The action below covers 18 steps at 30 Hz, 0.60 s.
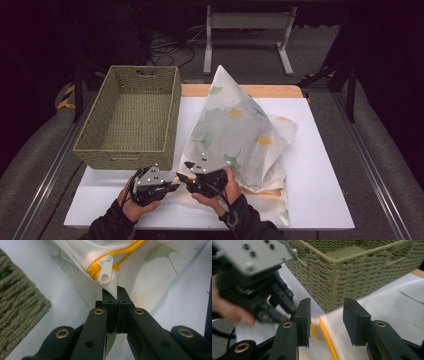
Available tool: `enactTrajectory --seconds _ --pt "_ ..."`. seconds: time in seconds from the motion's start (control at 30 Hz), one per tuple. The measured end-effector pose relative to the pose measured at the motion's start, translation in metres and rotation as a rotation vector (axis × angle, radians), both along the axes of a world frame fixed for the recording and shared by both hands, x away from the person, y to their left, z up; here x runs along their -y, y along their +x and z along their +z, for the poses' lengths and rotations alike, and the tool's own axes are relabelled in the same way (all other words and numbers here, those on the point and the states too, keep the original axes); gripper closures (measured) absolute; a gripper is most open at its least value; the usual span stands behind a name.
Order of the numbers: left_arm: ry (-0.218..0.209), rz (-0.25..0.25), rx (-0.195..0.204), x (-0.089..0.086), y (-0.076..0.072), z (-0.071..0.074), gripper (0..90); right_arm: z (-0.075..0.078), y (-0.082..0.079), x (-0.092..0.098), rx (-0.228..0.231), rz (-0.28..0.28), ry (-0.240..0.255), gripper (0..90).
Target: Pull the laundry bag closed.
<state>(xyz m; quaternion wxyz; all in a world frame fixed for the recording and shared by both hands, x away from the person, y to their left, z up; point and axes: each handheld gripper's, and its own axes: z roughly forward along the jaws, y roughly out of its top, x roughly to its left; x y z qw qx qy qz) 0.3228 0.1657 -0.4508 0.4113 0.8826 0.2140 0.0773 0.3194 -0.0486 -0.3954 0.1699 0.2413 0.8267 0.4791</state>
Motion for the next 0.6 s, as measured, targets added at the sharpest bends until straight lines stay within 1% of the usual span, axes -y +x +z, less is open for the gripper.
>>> enactTrajectory --seconds 0.07,0.13,0.23,0.33,0.37,0.4,0.43,0.6 --pt "-0.001 0.001 0.005 0.000 -0.001 0.000 88.0 -0.005 0.007 -0.011 -0.012 -0.007 -0.014 58.2" --pt "-0.009 0.007 0.000 -0.001 -0.002 0.000 87.9 -0.009 0.012 -0.019 -0.015 -0.006 -0.041 58.0" --pt "-0.013 0.007 0.000 -0.003 -0.002 0.000 87.3 -0.015 0.016 -0.022 -0.042 -0.006 -0.067 57.7" --pt "-0.018 -0.003 0.000 -0.004 -0.002 0.001 85.6 -0.019 0.017 -0.021 -0.050 -0.006 -0.078 57.1" --pt "-0.016 -0.007 -0.001 -0.003 -0.003 0.000 85.6 -0.022 0.018 -0.019 -0.065 -0.004 -0.083 56.7" --pt "-0.005 -0.014 0.010 -0.003 -0.003 0.000 85.6 -0.023 0.018 -0.017 -0.071 -0.005 -0.089 57.6" --pt "-0.006 -0.015 0.010 -0.003 -0.004 0.000 85.4 -0.024 0.018 -0.015 -0.076 -0.006 -0.087 58.1" --pt "-0.019 -0.026 -0.004 -0.006 -0.005 0.001 84.0 -0.028 0.016 -0.004 -0.086 0.003 -0.087 61.9"
